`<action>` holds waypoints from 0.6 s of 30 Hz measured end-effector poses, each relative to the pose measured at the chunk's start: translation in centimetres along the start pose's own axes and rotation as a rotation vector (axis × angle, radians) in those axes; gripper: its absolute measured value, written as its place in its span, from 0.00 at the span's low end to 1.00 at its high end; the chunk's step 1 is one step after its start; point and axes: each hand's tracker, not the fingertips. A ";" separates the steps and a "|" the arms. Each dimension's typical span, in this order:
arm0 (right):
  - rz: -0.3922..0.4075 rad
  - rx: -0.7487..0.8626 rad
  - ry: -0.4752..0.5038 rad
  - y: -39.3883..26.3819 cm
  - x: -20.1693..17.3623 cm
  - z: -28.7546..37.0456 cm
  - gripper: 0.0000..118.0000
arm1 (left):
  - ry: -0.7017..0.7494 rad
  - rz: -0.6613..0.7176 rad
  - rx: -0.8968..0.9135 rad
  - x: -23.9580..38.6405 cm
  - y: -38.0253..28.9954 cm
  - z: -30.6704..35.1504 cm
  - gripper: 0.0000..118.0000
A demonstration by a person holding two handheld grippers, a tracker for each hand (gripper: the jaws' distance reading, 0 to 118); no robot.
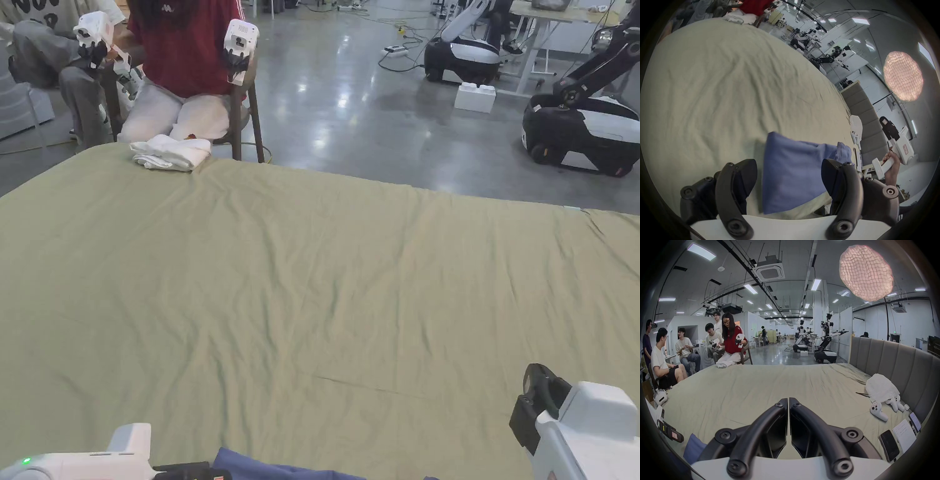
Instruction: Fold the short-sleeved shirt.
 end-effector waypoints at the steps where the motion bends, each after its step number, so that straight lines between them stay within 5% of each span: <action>1: 0.000 -0.003 -0.003 0.0 0.1 0.0 0.00 | -0.029 0.014 -0.020 -0.8 -0.3 -0.6 0.71; 9: -0.021 -0.004 -0.019 0.0 0.3 0.2 0.00 | -0.244 0.057 -0.042 -3.0 -1.9 -4.4 0.67; 11: -0.025 0.000 -0.020 0.0 0.3 0.3 0.00 | -0.257 0.083 -0.079 -3.2 -1.9 -5.4 0.52; 13: -0.028 -0.005 -0.019 0.0 0.2 0.3 0.00 | -0.190 0.060 -0.087 -3.5 -1.8 -6.1 0.19; 18: -0.027 -0.009 -0.017 0.0 0.1 0.3 0.00 | -0.248 0.060 -0.039 -3.4 -1.7 -4.9 0.10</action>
